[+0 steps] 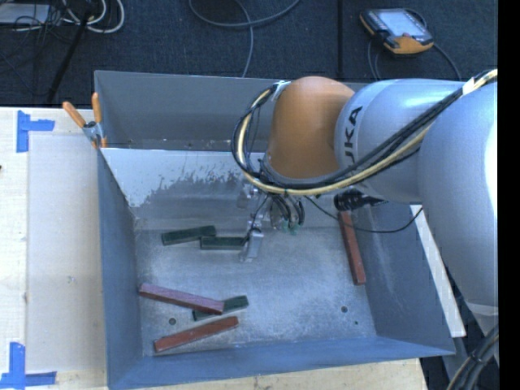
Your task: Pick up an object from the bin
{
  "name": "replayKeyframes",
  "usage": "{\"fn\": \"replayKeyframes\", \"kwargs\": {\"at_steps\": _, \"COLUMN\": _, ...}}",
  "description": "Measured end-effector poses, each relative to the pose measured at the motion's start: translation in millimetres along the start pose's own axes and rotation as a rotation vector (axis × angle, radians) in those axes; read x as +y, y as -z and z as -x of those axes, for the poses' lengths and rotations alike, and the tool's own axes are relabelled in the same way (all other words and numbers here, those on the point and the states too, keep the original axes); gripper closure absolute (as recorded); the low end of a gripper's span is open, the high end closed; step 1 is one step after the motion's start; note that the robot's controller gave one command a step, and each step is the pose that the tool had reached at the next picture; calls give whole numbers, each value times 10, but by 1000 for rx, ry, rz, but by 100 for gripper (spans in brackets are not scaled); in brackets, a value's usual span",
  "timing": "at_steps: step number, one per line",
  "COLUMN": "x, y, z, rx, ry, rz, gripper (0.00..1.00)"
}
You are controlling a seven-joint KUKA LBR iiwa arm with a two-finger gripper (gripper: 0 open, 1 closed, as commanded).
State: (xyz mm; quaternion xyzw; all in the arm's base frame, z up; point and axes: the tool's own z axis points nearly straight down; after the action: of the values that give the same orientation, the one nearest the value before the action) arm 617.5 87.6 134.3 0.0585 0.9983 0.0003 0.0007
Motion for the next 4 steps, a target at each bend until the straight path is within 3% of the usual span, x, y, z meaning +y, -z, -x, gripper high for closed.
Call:
{"fn": "replayKeyframes", "kwargs": {"at_steps": 1, "x": 244, "y": -370, "z": -42, "rx": 5, "ry": 93, "rz": -1, "gripper": 0}}
{"fn": "replayKeyframes", "kwargs": {"at_steps": 2, "x": 234, "y": -601, "z": -27, "rx": 2, "ry": -100, "rz": -1, "gripper": 0}}
{"fn": "replayKeyframes", "kwargs": {"at_steps": 3, "x": 438, "y": -639, "z": -13, "rx": 0, "ry": -96, "rz": 0, "gripper": 100}}
{"fn": "replayKeyframes", "kwargs": {"at_steps": 4, "x": 438, "y": -638, "z": -13, "rx": 0, "ry": -96, "rz": 0, "gripper": 100}}
